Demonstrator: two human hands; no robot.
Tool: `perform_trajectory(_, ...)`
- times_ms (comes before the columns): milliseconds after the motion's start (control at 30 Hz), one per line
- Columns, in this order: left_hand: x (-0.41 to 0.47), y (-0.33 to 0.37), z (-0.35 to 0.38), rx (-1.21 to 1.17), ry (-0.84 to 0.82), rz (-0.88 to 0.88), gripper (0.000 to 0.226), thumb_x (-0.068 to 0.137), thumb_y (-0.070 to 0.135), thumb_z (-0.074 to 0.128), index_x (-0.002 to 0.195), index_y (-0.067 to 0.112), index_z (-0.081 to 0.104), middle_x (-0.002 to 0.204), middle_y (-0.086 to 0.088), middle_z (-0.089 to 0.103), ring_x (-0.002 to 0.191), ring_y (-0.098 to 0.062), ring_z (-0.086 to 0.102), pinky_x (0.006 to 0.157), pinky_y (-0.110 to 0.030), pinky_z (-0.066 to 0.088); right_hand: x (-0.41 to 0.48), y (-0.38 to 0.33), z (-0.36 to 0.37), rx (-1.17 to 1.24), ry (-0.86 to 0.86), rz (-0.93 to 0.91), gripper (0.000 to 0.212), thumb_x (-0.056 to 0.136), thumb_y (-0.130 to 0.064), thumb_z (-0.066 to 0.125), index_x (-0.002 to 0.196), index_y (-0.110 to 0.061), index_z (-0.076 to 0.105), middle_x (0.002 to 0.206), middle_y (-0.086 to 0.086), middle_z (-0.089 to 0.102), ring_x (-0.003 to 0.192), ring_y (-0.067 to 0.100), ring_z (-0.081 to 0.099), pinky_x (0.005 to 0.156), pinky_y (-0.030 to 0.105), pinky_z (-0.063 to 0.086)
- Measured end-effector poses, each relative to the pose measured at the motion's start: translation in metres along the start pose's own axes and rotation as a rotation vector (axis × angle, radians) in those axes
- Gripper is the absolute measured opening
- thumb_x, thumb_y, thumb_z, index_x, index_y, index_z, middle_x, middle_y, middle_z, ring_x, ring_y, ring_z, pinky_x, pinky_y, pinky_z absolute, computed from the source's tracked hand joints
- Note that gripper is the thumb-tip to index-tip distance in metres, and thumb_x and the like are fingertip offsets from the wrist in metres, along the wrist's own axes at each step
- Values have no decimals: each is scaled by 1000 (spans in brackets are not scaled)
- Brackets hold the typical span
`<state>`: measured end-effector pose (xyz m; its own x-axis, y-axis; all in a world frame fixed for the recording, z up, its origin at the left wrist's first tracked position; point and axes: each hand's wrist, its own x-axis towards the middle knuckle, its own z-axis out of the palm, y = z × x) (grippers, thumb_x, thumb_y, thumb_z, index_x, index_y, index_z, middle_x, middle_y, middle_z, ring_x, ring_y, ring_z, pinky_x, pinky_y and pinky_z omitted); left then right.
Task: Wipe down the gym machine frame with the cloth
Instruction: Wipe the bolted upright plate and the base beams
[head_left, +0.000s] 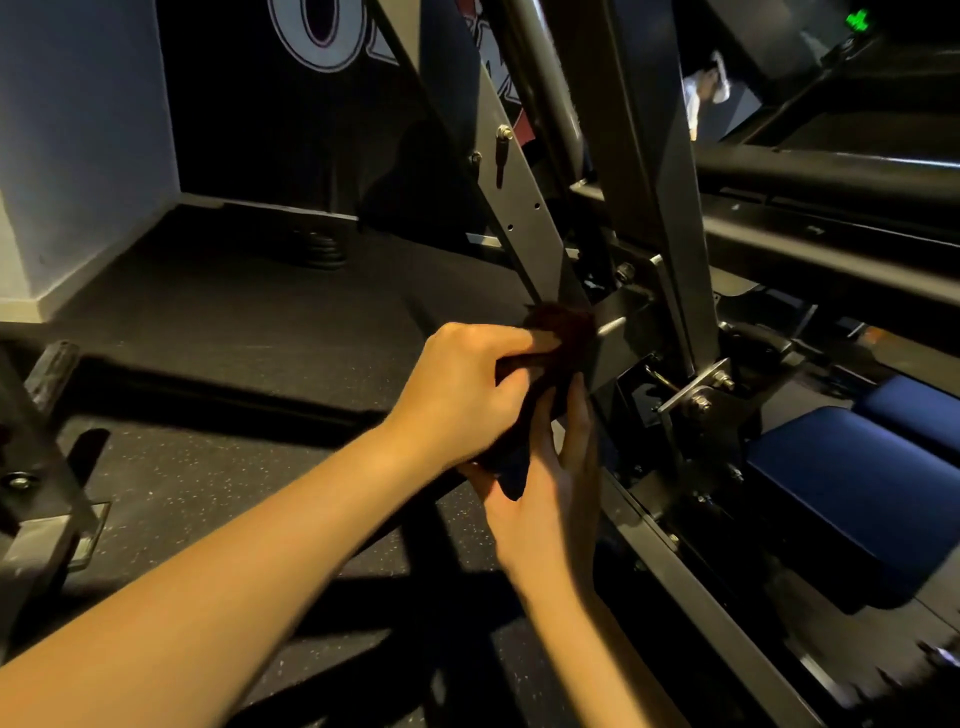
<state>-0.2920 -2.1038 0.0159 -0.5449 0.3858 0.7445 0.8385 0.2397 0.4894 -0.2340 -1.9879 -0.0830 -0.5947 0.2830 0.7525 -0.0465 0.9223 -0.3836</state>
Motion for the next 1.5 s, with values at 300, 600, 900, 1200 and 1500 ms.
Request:
perform_trajectory(300, -55, -19, -31, 56, 30, 15, 39, 86, 3, 77, 120, 22, 76, 119, 17, 72, 113, 6, 65, 98, -14, 49, -1, -7, -3, -50, -6, 13, 102, 75, -47, 85, 157, -14, 34, 171, -1, 4, 154, 12, 5, 118, 47, 35)
perform_trajectory(600, 55, 4, 28, -102, -61, -199, 30, 99, 27, 64, 128, 32, 71, 118, 8, 72, 108, -6, 66, 97, -26, 55, 1, 1, 15, 171, -187, 197, 105, 81, -54, 68, 159, -48, -1, 170, -10, 13, 156, 15, 16, 124, 50, 26)
perform_trajectory(900, -61, -43, -44, -115, -61, -279, 31, 93, 11, 72, 118, 28, 76, 109, 22, 75, 104, 10, 66, 91, -11, 52, 0, -12, -6, -83, -71, 64, 103, 79, -47, 81, 160, -14, 27, 170, -5, -3, 153, 12, 3, 120, 41, 24)
perform_trajectory(1200, -38, -28, -32, -133, -47, -213, 32, 96, 13, 69, 125, 26, 74, 116, 18, 74, 110, 7, 65, 101, -23, 54, -1, -17, -6, -57, -132, 106, 105, 84, -47, 76, 163, -25, 10, 168, -14, -20, 157, 12, 0, 123, 45, 28)
perform_trajectory(1500, -117, -53, -65, 23, 35, -415, 33, 89, 13, 77, 117, 30, 76, 102, 31, 70, 99, 14, 65, 88, -12, 53, -1, -16, -7, -68, -108, 130, 103, 83, -44, 81, 161, -16, 21, 170, -7, -5, 157, 20, 8, 122, 53, 31)
